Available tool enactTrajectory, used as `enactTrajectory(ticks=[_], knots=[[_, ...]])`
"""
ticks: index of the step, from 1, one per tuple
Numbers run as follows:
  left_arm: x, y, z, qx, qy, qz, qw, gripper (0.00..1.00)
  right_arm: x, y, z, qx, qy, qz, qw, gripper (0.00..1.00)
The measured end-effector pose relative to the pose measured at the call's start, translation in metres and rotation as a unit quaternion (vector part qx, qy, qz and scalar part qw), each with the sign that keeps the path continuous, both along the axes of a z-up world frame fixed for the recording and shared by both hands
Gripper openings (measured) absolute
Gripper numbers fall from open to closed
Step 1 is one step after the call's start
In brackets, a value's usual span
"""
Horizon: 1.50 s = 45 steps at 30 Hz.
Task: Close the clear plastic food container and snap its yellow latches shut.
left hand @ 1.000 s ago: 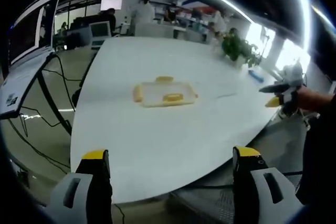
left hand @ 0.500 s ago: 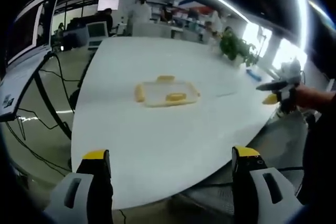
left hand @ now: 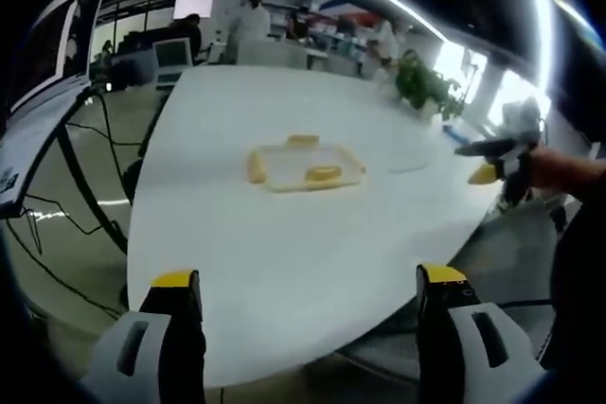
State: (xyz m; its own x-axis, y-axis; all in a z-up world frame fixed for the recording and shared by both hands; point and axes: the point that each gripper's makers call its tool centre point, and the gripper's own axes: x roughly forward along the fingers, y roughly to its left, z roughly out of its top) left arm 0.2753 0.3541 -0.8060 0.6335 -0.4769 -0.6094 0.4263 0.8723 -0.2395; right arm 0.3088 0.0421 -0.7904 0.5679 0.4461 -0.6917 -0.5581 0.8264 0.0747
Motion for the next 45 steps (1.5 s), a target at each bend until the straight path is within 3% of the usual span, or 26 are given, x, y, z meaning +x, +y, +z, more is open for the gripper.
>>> enactTrajectory(ticks=[4, 16, 25, 30, 45], knots=[[0.006, 0.0, -0.002, -0.005, 0.003, 0.005, 1.0, 0.92, 0.008, 0.006, 0.006, 0.001, -0.004, 0.009, 0.9999, 0.88], [0.027, 0.0, -0.013, -0.008, 0.016, 0.017, 0.9997, 0.91, 0.03, 0.028, 0.0, 0.008, 0.001, 0.046, 0.9989, 0.88], [0.036, 0.01, -0.025, 0.013, 0.033, 0.011, 0.9993, 0.93, 0.039, 0.042, -0.006, 0.004, 0.009, 0.085, 0.9964, 0.87], [0.042, 0.015, -0.028, 0.014, 0.04, 0.013, 0.999, 0.88, 0.046, 0.054, -0.005, 0.03, 0.01, 0.093, 0.9952, 0.86], [0.078, 0.006, -0.031, 0.032, 0.048, -0.021, 0.9981, 0.9, 0.067, 0.066, -0.011, 0.014, 0.008, 0.142, 0.9898, 0.82]])
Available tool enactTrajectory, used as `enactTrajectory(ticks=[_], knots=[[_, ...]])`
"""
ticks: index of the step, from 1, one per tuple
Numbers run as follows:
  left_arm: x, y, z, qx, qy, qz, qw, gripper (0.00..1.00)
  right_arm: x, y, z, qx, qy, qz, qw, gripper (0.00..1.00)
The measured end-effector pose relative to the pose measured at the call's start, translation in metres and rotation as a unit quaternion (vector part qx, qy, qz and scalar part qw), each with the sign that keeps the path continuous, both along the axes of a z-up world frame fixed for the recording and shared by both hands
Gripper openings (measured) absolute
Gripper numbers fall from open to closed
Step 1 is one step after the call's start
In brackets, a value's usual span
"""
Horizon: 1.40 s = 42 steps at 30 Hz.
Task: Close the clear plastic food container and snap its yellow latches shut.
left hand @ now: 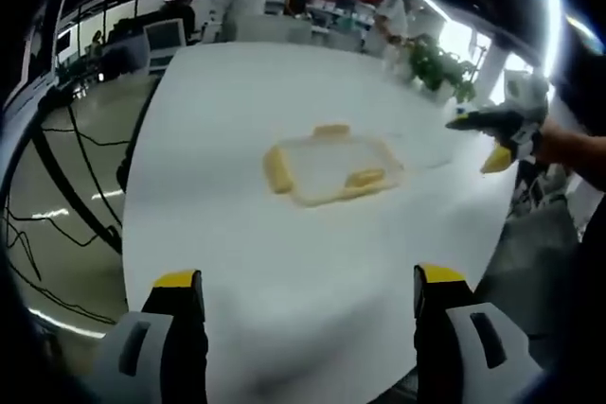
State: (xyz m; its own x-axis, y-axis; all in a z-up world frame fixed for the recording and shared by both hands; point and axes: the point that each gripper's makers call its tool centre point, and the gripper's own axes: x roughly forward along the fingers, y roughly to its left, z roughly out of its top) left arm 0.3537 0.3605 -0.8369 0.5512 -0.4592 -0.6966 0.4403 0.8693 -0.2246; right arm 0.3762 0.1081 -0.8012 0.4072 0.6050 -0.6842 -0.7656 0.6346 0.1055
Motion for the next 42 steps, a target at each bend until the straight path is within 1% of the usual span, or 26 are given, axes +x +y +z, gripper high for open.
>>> enactTrajectory(ticks=[3, 6, 8, 9, 10, 11, 12, 13, 15, 17, 18, 20, 21, 23, 25, 26, 27, 30, 33, 34, 35, 36, 37, 39, 42], knots=[[0.005, -0.002, -0.003, -0.002, 0.006, -0.004, 1.0, 0.95, 0.004, 0.001, -0.003, 0.007, 0.003, 0.004, 1.0, 0.8], [0.009, -0.002, -0.004, 0.005, 0.007, -0.01, 0.9999, 0.93, 0.006, 0.005, -0.006, 0.013, 0.007, 0.012, 0.9998, 0.79], [0.011, -0.003, -0.005, 0.007, 0.007, -0.017, 0.9998, 0.92, 0.008, 0.006, -0.008, 0.008, 0.005, 0.024, 0.9997, 0.78], [0.012, -0.003, -0.006, 0.016, 0.004, -0.026, 0.9995, 0.92, 0.009, 0.007, -0.009, 0.007, 0.004, 0.031, 0.9995, 0.78], [0.013, -0.002, -0.008, 0.034, 0.0, -0.038, 0.9987, 0.92, 0.011, 0.007, -0.009, 0.008, 0.001, 0.032, 0.9994, 0.78], [0.014, 0.0, -0.011, 0.06, -0.003, -0.055, 0.9966, 0.92, 0.013, 0.009, -0.008, 0.014, -0.001, 0.036, 0.9993, 0.78], [0.014, 0.0, -0.013, 0.07, -0.003, -0.065, 0.9954, 0.92, 0.014, 0.01, -0.008, 0.017, -0.001, 0.039, 0.9991, 0.78], [0.016, -0.002, -0.014, 0.075, -0.005, -0.075, 0.9943, 0.91, 0.016, 0.01, -0.007, 0.017, -0.006, 0.045, 0.9988, 0.78], [0.019, -0.005, -0.013, 0.074, -0.007, -0.074, 0.9945, 0.92, 0.019, 0.009, -0.007, 0.01, -0.018, 0.056, 0.9982, 0.77], [0.021, -0.008, -0.012, 0.071, -0.009, -0.088, 0.9935, 0.92, 0.022, 0.009, -0.008, 0.011, -0.02, 0.065, 0.9976, 0.74], [0.022, -0.01, -0.014, 0.074, -0.005, -0.101, 0.9921, 0.91, 0.024, 0.008, -0.009, 0.01, -0.021, 0.07, 0.9973, 0.73], [0.026, -0.01, -0.016, 0.086, -0.008, -0.114, 0.9897, 0.9, 0.026, 0.007, -0.011, 0.003, -0.023, 0.08, 0.9966, 0.71], [0.027, -0.012, -0.017, 0.087, -0.005, -0.124, 0.9884, 0.9, 0.028, 0.005, -0.014, -0.011, -0.028, 0.09, 0.9955, 0.7], [0.034, -0.012, -0.018, 0.095, -0.007, -0.132, 0.9867, 0.91, 0.029, 0.007, -0.013, -0.009, -0.034, 0.098, 0.9945, 0.69], [0.04, -0.014, -0.019, 0.115, -0.011, -0.153, 0.9816, 0.9, 0.03, 0.006, -0.018, -0.018, -0.032, 0.109, 0.9934, 0.69], [0.043, -0.016, -0.019, 0.12, -0.015, -0.159, 0.9799, 0.89, 0.031, 0.006, -0.019, -0.022, -0.034, 0.117, 0.9923, 0.69], [0.045, -0.018, -0.018, 0.126, -0.018, -0.171, 0.977, 0.9, 0.031, 0.006, -0.022, -0.029, -0.035, 0.126, 0.9909, 0.68], [0.053, -0.021, -0.017, 0.133, -0.021, -0.188, 0.9729, 0.89, 0.031, 0.009, -0.026, -0.033, -0.033, 0.14, 0.989, 0.66], [0.06, -0.022, -0.018, 0.141, -0.023, -0.209, 0.9674, 0.9, 0.031, 0.016, -0.028, -0.033, -0.035, 0.163, 0.9855, 0.65], [0.062, -0.022, -0.019, 0.149, -0.022, -0.223, 0.963, 0.9, 0.032, 0.017, -0.031, -0.035, -0.033, 0.167, 0.9847, 0.66], [0.064, -0.021, -0.02, 0.155, -0.024, -0.231, 0.9601, 0.9, 0.033, 0.018, -0.032, -0.038, -0.033, 0.171, 0.9841, 0.66], [0.066, -0.022, -0.021, 0.162, -0.025, -0.242, 0.9562, 0.89, 0.035, 0.018, -0.034, -0.043, -0.037, 0.179, 0.9822, 0.66], [0.068, -0.022, -0.022, 0.164, -0.024, -0.248, 0.9544, 0.89, 0.037, 0.019, -0.034, -0.047, -0.043, 0.184, 0.9809, 0.66], [0.071, -0.027, -0.02, 0.165, -0.029, -0.259, 0.9513, 0.89, 0.041, 0.021, -0.033, -0.045, -0.042, 0.187, 0.9805, 0.66], [0.073, -0.032, -0.022, 0.167, -0.033, -0.287, 0.9428, 0.87, 0.043, 0.025, -0.035, -0.049, -0.047, 0.205, 0.9764, 0.66]])
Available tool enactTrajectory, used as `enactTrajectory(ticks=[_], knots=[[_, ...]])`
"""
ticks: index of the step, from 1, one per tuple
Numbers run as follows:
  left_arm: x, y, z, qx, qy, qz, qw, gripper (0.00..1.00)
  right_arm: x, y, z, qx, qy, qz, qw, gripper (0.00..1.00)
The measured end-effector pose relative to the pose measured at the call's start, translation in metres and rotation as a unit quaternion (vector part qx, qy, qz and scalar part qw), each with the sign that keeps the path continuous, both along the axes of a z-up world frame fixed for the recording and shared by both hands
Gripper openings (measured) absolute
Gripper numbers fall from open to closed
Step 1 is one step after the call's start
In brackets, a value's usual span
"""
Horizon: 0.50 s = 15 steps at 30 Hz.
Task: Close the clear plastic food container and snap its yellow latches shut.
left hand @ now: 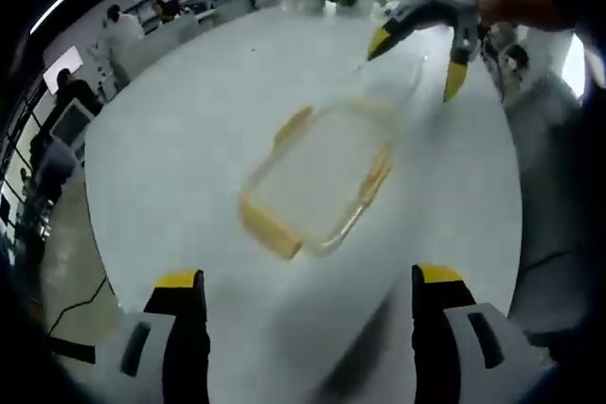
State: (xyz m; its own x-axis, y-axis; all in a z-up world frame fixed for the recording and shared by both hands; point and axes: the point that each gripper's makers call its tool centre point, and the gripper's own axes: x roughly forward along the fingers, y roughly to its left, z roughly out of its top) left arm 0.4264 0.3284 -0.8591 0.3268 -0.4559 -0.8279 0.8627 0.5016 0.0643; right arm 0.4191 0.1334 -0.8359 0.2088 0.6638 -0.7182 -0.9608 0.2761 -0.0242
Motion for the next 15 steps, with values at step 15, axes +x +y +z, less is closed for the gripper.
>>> enactTrajectory(ticks=[15], knots=[[0.022, -0.01, -0.013, -0.008, 0.023, -0.116, 0.9929, 0.72, 0.018, 0.004, -0.031, -0.037, 0.008, 0.046, 0.9982, 0.62]])
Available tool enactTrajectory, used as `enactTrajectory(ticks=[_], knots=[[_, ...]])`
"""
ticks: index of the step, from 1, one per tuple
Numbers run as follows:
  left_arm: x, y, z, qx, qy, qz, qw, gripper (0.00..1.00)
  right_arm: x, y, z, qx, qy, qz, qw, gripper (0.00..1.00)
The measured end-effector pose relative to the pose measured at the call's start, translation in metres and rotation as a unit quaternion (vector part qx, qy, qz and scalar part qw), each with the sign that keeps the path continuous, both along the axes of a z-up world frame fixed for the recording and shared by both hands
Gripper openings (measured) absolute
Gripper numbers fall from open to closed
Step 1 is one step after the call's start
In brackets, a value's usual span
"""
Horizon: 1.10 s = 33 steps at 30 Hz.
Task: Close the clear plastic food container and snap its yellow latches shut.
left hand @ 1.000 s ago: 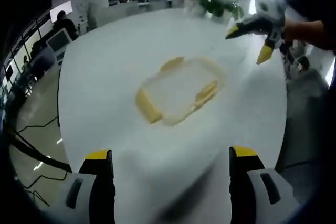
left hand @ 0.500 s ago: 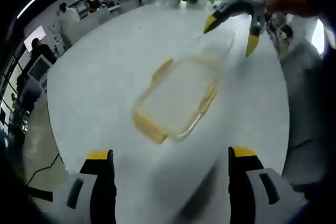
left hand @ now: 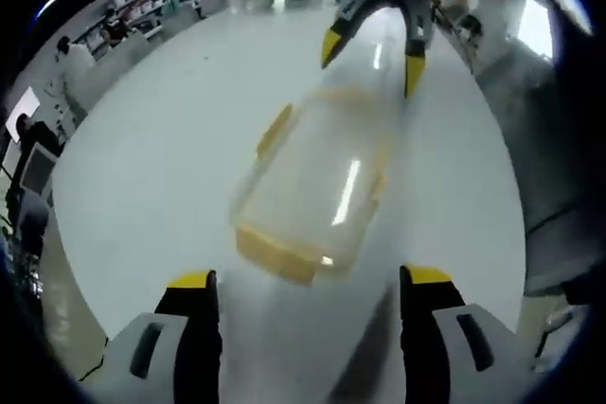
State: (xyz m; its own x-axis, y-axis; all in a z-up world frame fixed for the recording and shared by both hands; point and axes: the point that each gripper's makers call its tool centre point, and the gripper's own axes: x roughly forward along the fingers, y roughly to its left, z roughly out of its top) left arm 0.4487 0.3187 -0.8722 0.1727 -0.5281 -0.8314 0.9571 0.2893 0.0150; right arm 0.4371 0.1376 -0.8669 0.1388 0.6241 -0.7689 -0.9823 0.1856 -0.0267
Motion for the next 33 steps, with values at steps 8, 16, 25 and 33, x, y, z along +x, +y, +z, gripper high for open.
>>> enactTrajectory(ticks=[8, 16, 25, 33], knots=[[0.005, -0.003, -0.009, 0.008, 0.001, -0.051, 0.9987, 0.66, 0.005, 0.007, -0.012, -0.023, -0.008, 0.035, 0.9991, 0.51], [0.007, -0.004, -0.015, 0.019, 0.008, -0.109, 0.9938, 0.64, 0.011, 0.009, -0.02, -0.042, -0.005, 0.052, 0.9977, 0.43], [0.011, -0.008, -0.014, 0.033, 0.002, -0.169, 0.9851, 0.37, 0.007, 0.012, -0.021, -0.036, 0.011, 0.079, 0.9961, 0.37], [0.01, -0.01, -0.012, 0.019, -0.002, -0.18, 0.9834, 0.37, 0.007, 0.015, -0.021, -0.054, 0.014, 0.098, 0.9936, 0.37]])
